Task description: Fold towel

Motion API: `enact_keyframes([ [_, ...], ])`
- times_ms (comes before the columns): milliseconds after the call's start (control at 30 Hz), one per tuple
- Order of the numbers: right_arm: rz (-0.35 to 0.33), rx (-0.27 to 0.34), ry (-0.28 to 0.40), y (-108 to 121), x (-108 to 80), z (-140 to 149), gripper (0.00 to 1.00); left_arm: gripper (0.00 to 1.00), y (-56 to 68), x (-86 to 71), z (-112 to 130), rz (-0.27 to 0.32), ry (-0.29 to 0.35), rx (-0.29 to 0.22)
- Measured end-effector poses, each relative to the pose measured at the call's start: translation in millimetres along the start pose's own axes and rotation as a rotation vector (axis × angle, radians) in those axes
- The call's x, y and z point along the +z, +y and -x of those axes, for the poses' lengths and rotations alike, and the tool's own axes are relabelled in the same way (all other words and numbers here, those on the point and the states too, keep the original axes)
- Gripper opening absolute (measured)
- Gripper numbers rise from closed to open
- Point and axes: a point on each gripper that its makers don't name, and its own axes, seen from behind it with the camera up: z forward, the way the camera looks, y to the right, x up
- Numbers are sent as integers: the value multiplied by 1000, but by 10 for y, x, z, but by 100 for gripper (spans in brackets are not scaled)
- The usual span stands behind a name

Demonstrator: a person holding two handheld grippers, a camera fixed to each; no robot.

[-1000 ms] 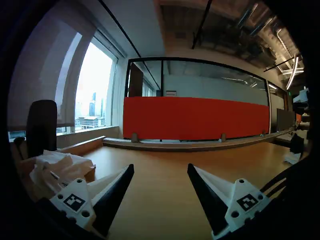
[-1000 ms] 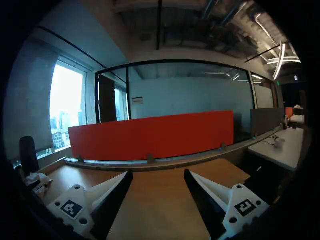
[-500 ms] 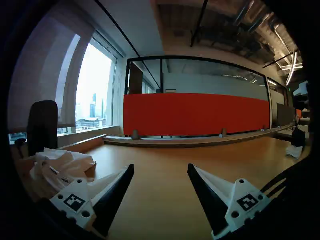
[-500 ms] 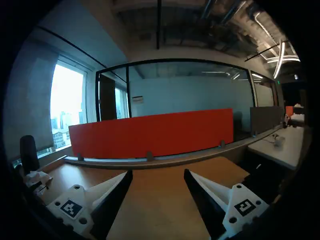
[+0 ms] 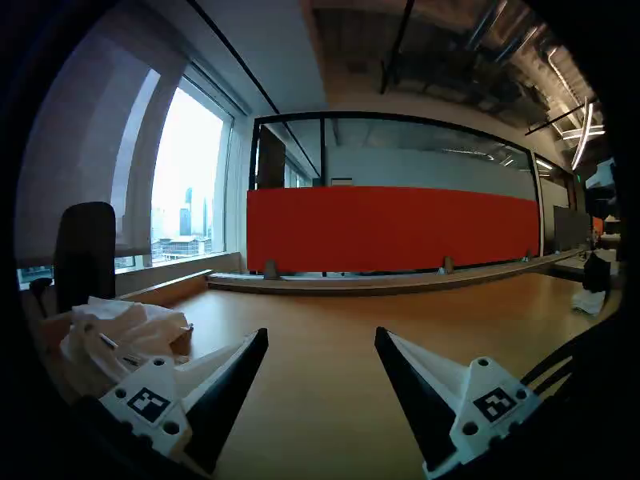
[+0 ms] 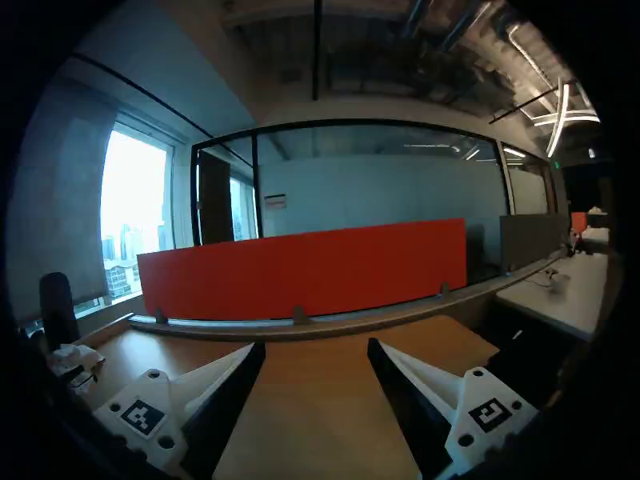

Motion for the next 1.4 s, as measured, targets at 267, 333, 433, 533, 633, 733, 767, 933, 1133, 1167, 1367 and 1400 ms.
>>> enact_keyframes([
  [267, 2, -2, 3, 32, 11, 13, 99, 99, -4, -10, 13, 0, 0, 1],
  [333, 2, -4, 11, 39, 21, 3, 99, 99, -2, -7, 21, 1, 0, 2],
  [433, 3, -11, 26, 60, 34, -17, 99, 99, 3, -1, 29, 0, 0, 2],
  [533, 8, -23, 45, 100, 44, -36, 99, 99, 6, 5, 34, 0, 1, 2],
  [633, 17, -37, 61, 152, 53, -23, 99, 99, 8, 7, 41, 0, 1, 2],
  [733, 22, -42, 71, 191, 57, 30, 99, 99, 9, 8, 49, 0, 1, 1],
  [767, 23, -42, 74, 200, 57, 51, 99, 99, 9, 8, 52, 0, 1, 1],
  [933, 12, -28, 88, 220, 61, 236, 99, 100, 13, 10, 69, 0, 2, 1],
  [1133, 1, -3, 106, 232, 130, 512, 99, 100, 21, 11, 81, 0, 2, 1],
  [1167, -4, -1, 108, 229, 146, 561, 99, 100, 22, 11, 82, 0, 2, 1],
  [1367, -13, 19, 97, 275, 208, 886, 99, 99, 24, 19, 90, 0, 2, 1],
  [1400, -9, 19, 94, 293, 212, 934, 99, 99, 24, 20, 91, 0, 2, 1],
])
